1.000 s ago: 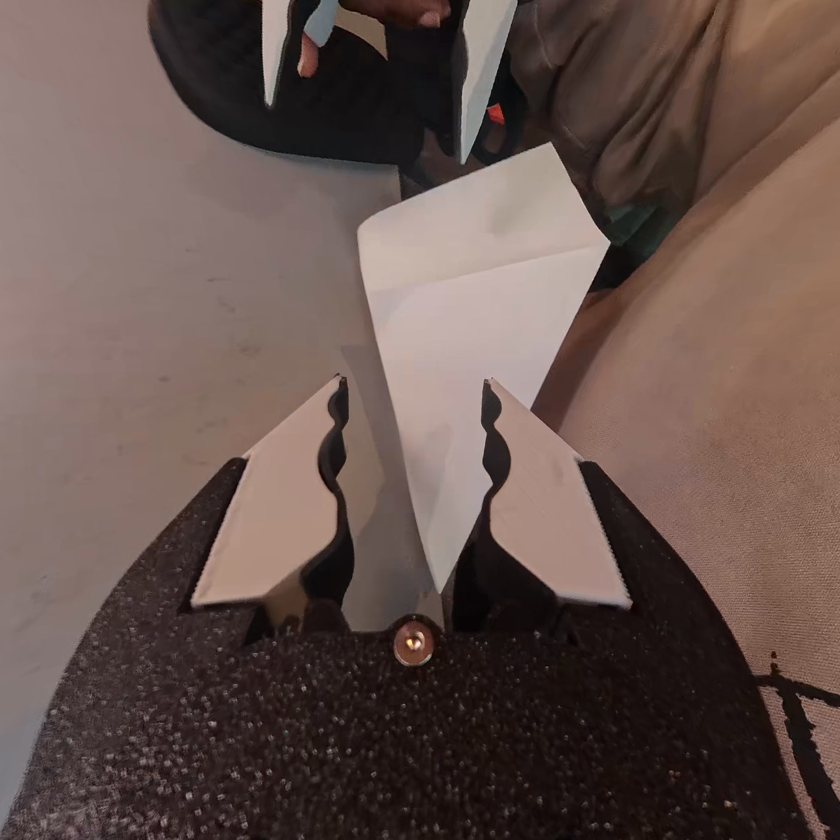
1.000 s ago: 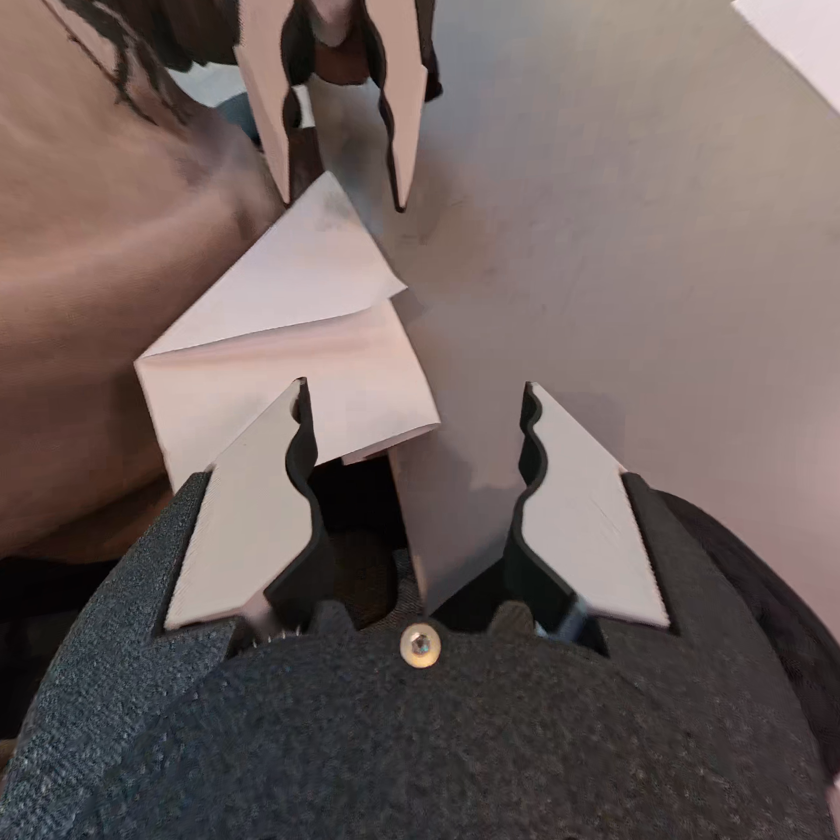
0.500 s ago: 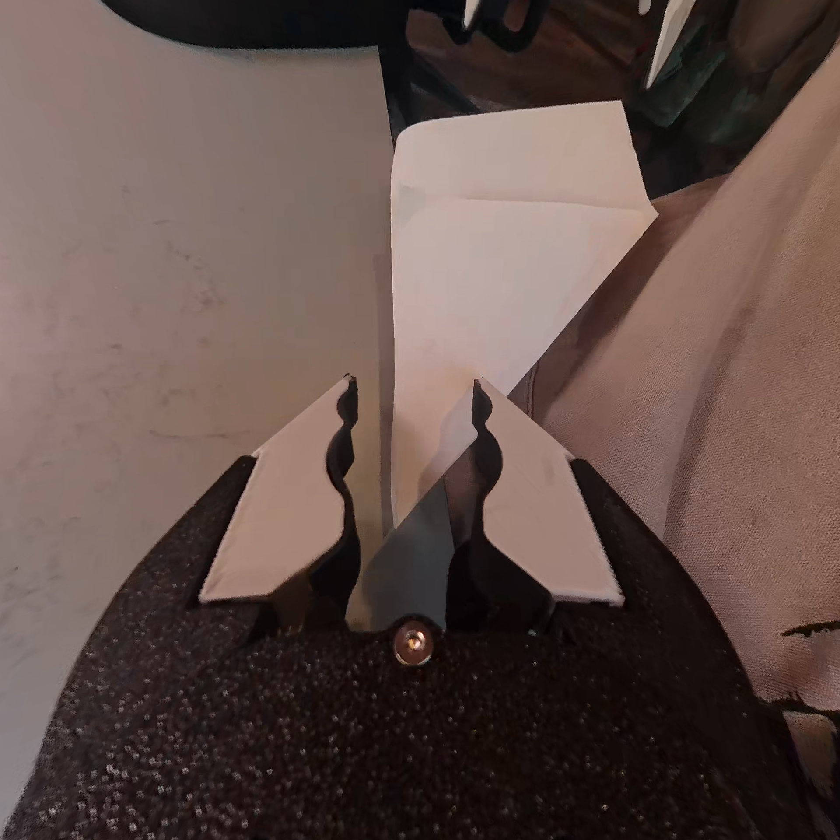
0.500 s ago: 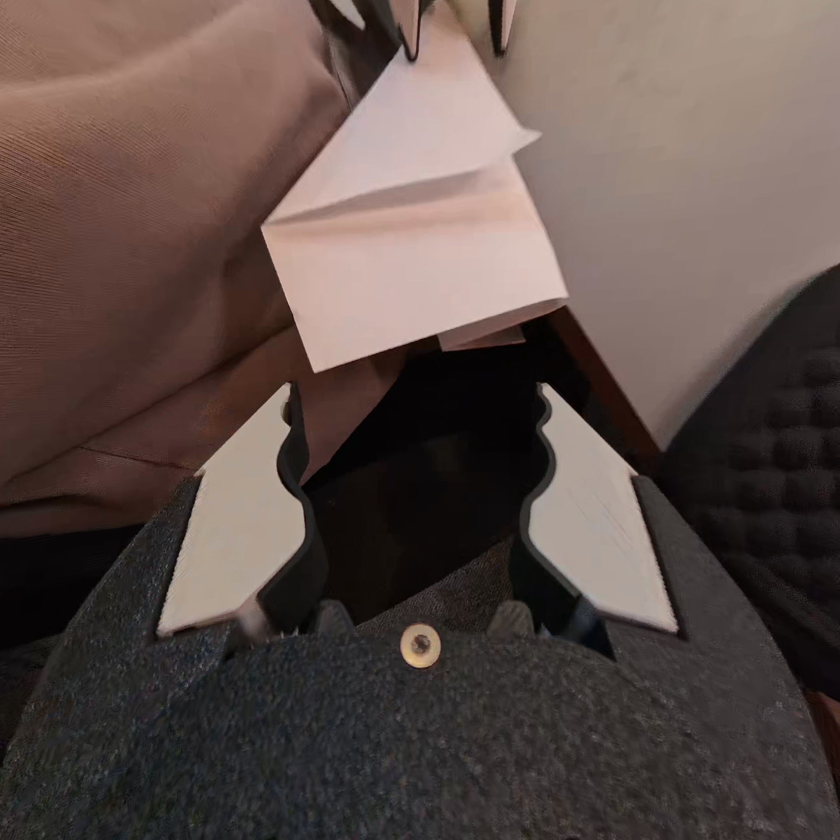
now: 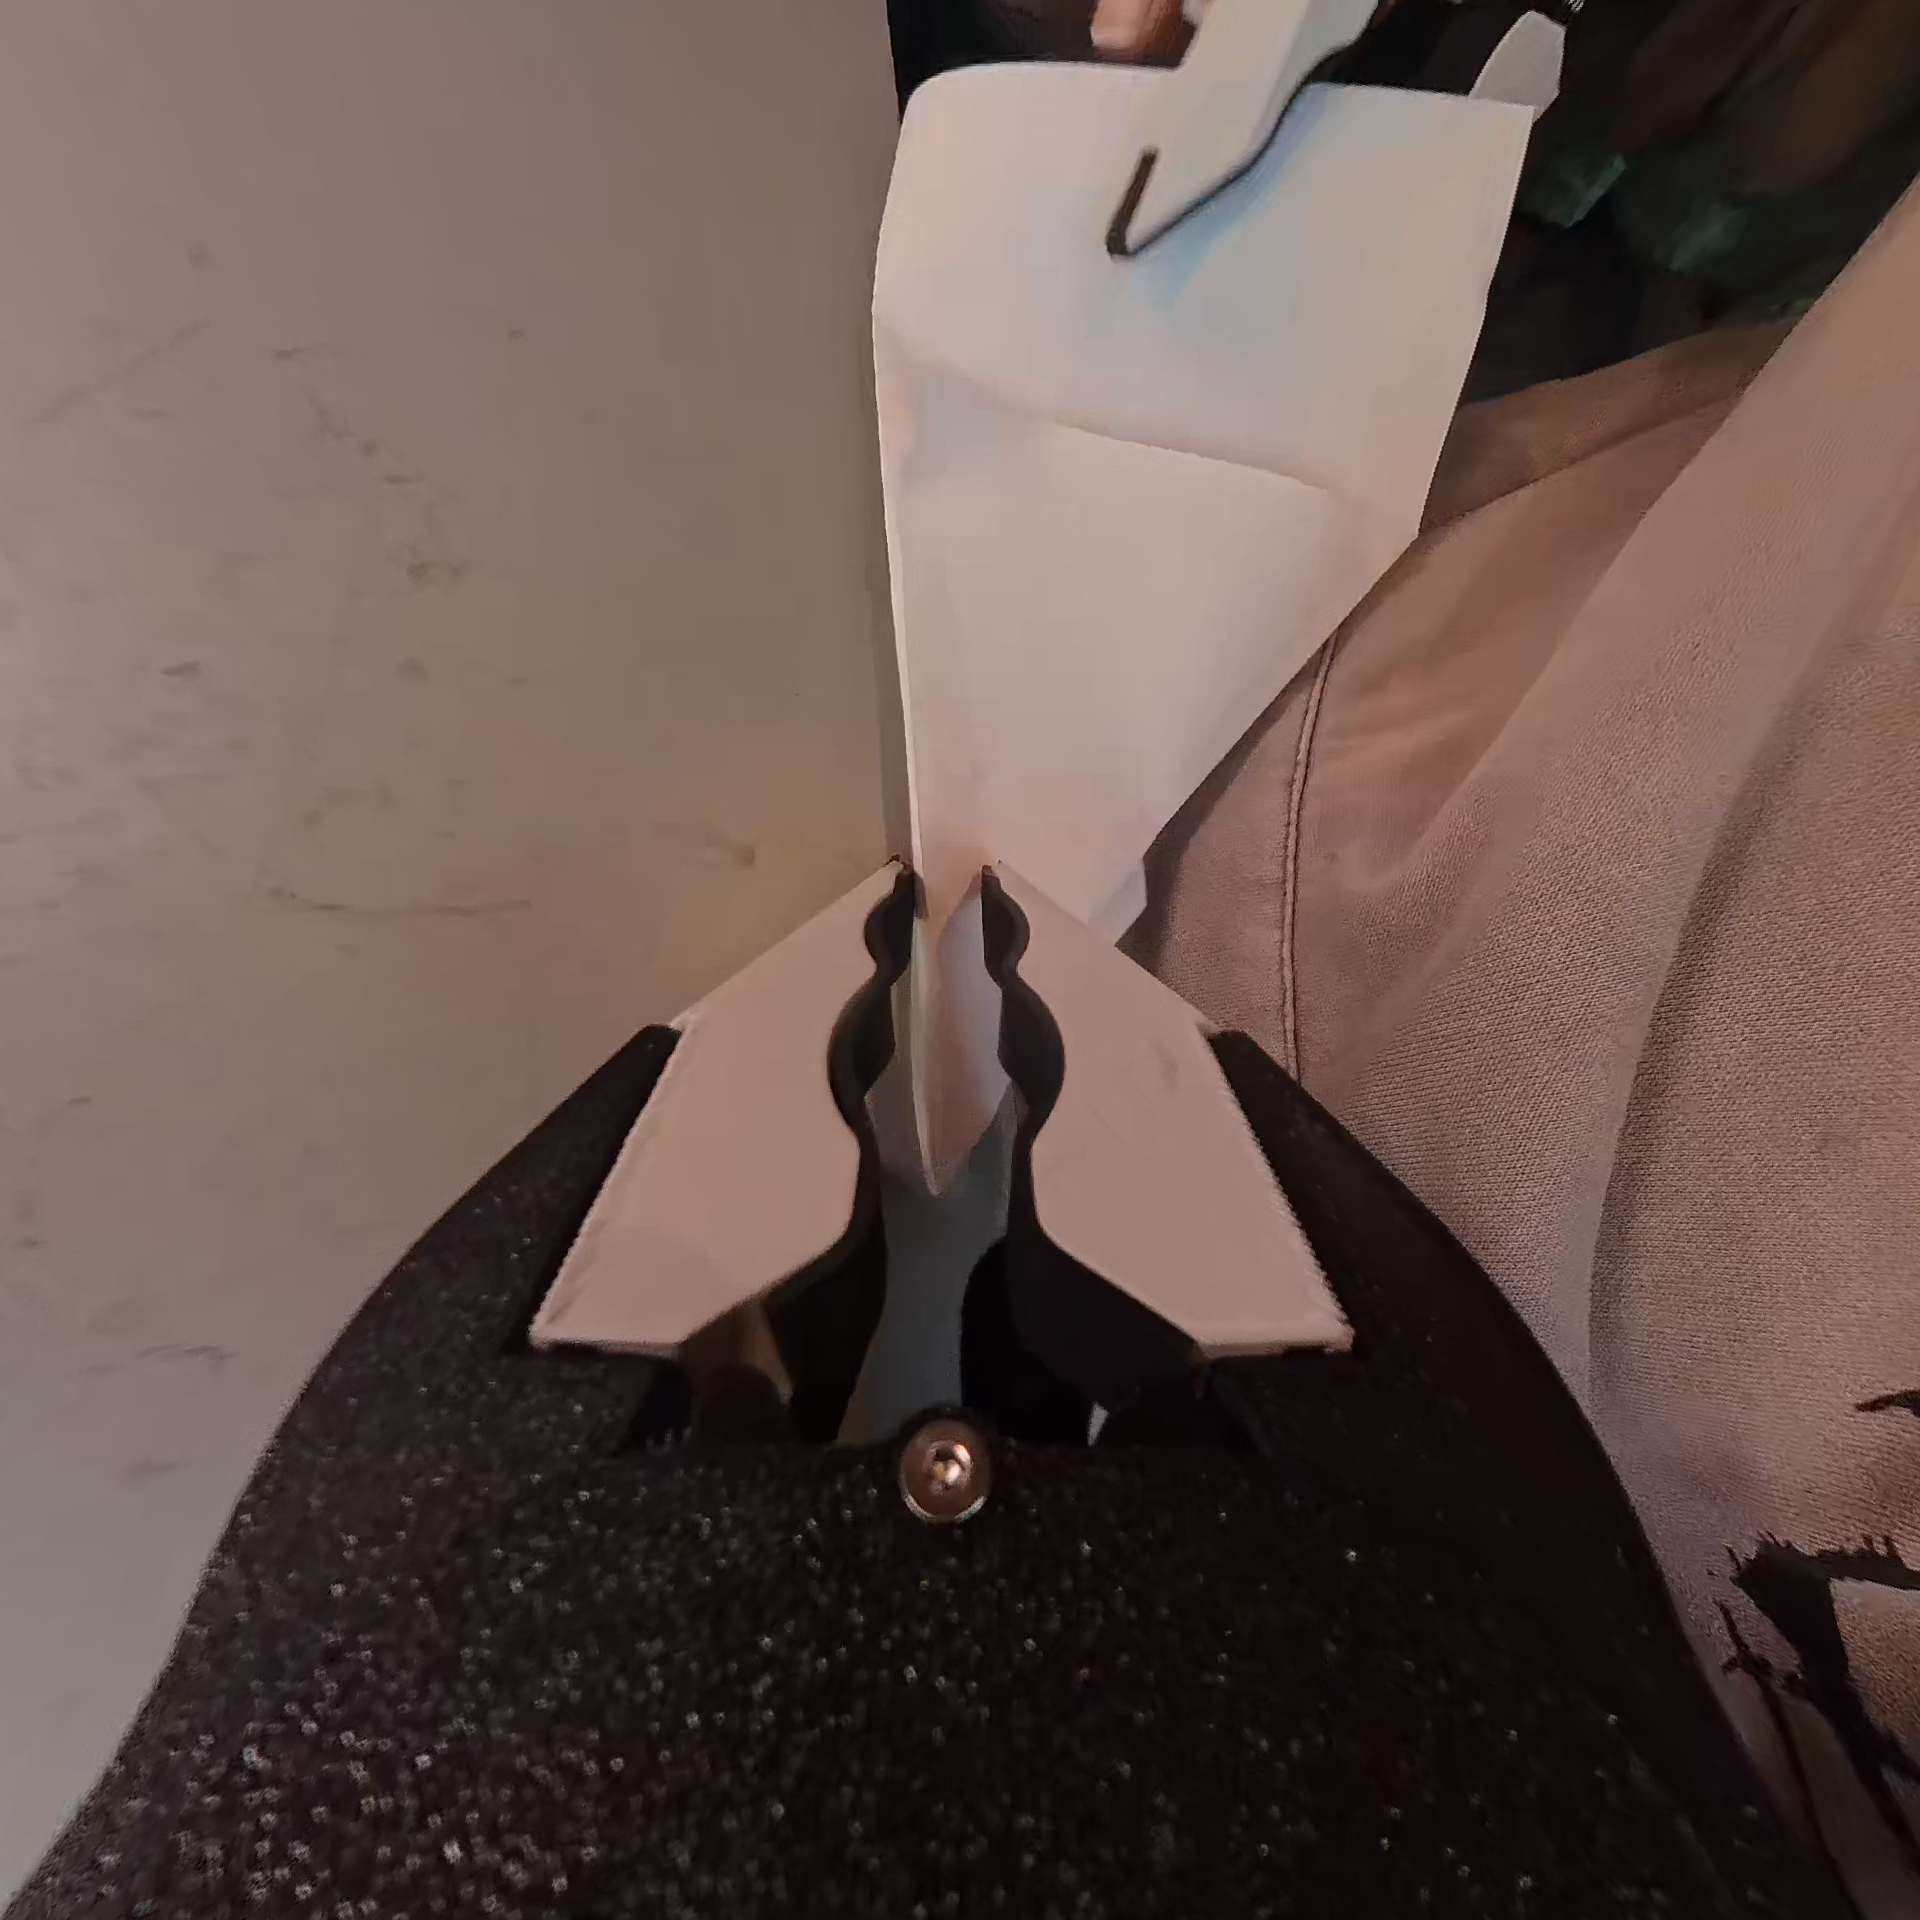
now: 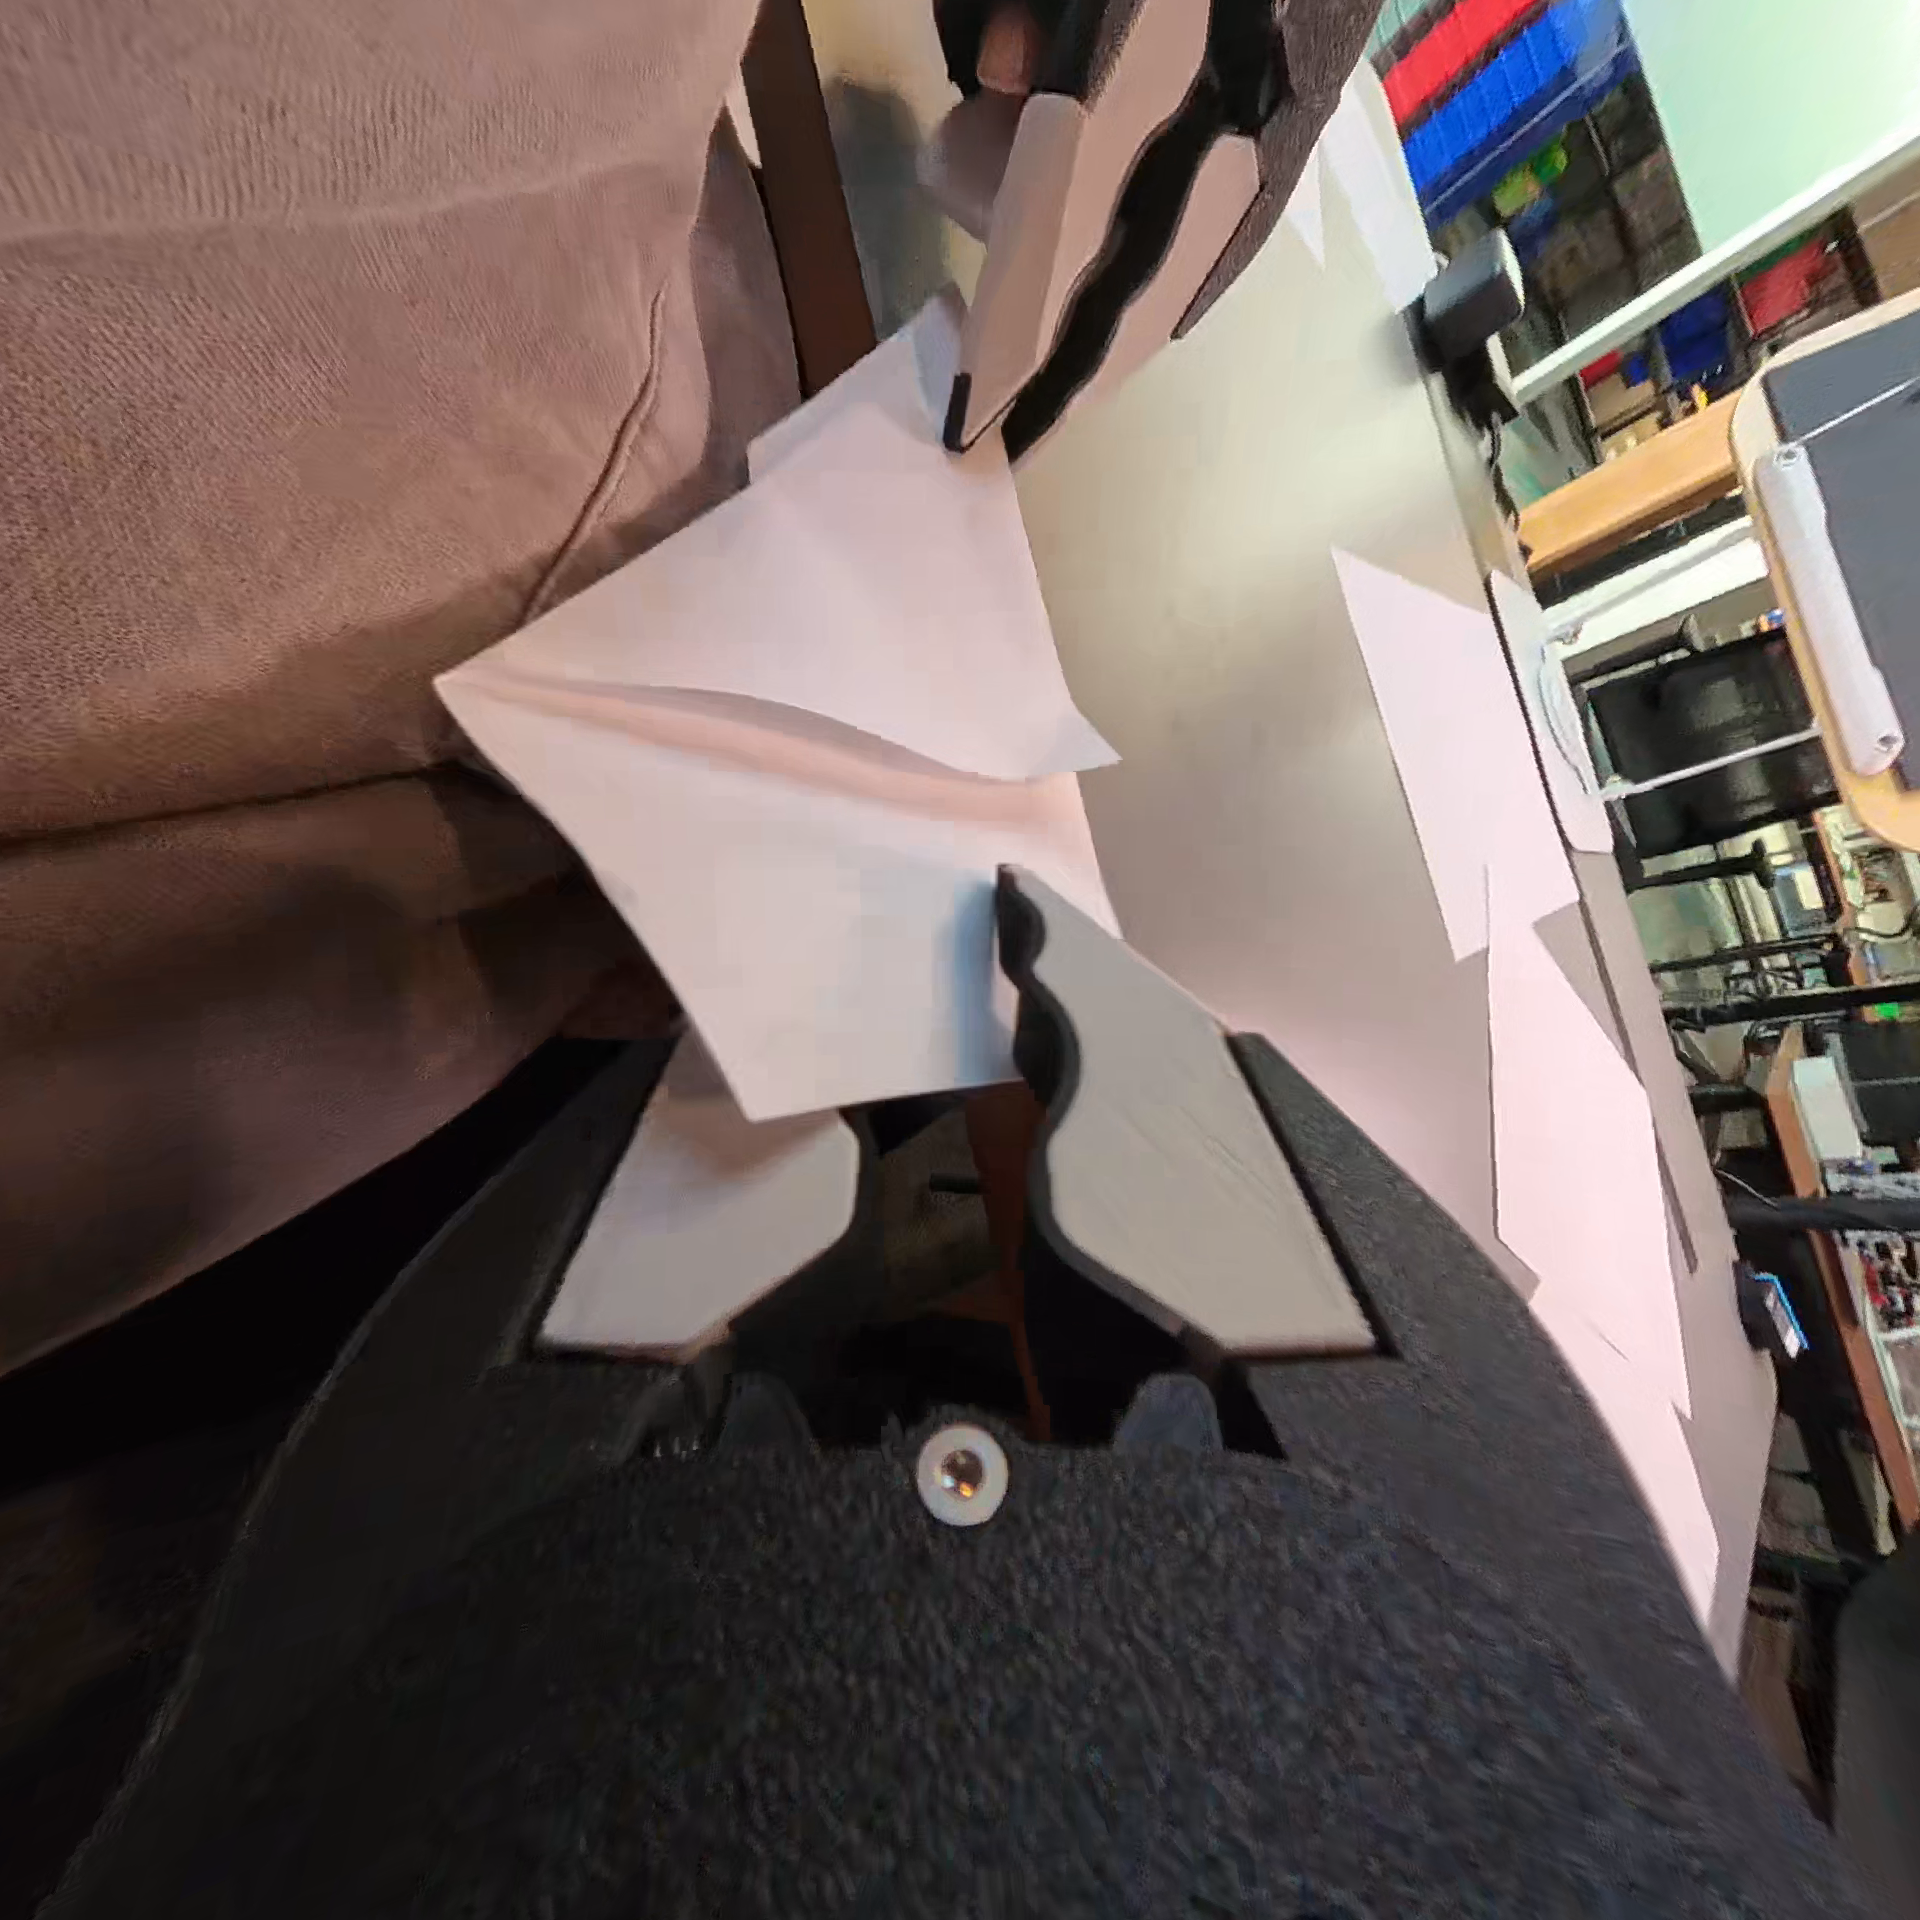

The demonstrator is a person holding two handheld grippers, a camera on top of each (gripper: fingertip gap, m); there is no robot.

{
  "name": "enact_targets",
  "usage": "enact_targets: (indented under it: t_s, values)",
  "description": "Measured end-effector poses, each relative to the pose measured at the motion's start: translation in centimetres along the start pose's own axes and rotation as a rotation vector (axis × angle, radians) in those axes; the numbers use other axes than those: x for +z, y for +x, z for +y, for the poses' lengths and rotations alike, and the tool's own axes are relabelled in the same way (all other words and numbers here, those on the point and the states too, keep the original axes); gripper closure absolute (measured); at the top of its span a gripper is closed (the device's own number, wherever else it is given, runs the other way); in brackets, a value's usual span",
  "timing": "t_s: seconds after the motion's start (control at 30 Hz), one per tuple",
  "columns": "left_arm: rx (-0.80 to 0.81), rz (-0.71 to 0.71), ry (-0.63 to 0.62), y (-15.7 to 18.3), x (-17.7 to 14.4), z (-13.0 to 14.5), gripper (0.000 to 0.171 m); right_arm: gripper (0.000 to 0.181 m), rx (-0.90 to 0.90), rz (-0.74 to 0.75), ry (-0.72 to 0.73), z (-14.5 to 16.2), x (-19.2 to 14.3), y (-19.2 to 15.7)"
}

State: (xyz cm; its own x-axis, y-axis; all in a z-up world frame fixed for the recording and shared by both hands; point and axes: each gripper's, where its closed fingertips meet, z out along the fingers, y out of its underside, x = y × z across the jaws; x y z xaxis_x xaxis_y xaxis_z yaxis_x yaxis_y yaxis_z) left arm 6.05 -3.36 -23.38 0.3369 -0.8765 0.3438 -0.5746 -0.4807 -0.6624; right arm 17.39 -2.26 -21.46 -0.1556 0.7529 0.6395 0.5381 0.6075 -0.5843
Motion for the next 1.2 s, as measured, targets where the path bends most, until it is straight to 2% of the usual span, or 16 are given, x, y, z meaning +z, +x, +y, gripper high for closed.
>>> enact_targets:
  t_s: [0.07,0.17,0.27,0.33,0.4,0.47,0.53,0.67,0.77,0.83,1.0,1.2]
  values:
    - [-0.035,0.024,0.026,0.2,-1.0,-0.6,0.161,0.18,0.034,-0.003,0.051,-1.0,0.2,1.2]
    - [-0.053,0.039,0.078,0.4,-3.7,-2.3,0.164,0.181,0.024,0.065,0.118,-2.7,0.3,5.0]
    - [-0.035,-0.008,0.135,-0.7,-7.4,-4.5,0.164,0.181,-0.034,0.157,0.156,-4.5,0.8,9.9]
    - [-0.03,-0.051,0.177,-2.0,-10.1,-5.8,0.164,0.181,-0.055,0.185,0.175,-5.4,1.8,12.6]
    - [-0.018,-0.169,0.164,-5.0,-11.9,-5.5,0.162,0.181,-0.051,0.172,0.182,-5.6,3.7,14.0]
    - [-0.023,-0.293,0.131,-8.3,-12.6,-3.7,0.161,0.181,-0.044,0.11,0.167,-4.8,6.4,13.7]
    - [-0.037,-0.35,0.111,-10.2,-12.5,-1.6,0.159,0.181,0.003,0.043,0.129,-3.3,9.2,12.5]
    - [-0.022,-0.386,0.136,-10.9,-12.1,0.0,0.159,0.181,0.072,-0.082,0.067,-1.3,12.3,10.1]
    - [0.049,-0.356,0.17,-10.0,-12.3,-0.9,0.159,0.181,0.091,-0.12,0.074,-1.4,12.7,9.8]
    - [0.085,-0.297,0.147,-9.3,-11.8,-1.0,0.159,0.181,0.086,-0.132,0.069,-1.2,12.8,9.8]
    - [0.097,-0.247,-0.001,-9.9,-8.5,1.7,0.159,0.181,0.066,-0.179,0.031,-0.4,13.1,8.9]
    - [0.022,-0.239,-0.011,-10.5,-7.0,2.8,0.161,0.175,0.07,-0.216,-0.005,-0.1,13.2,8.2]
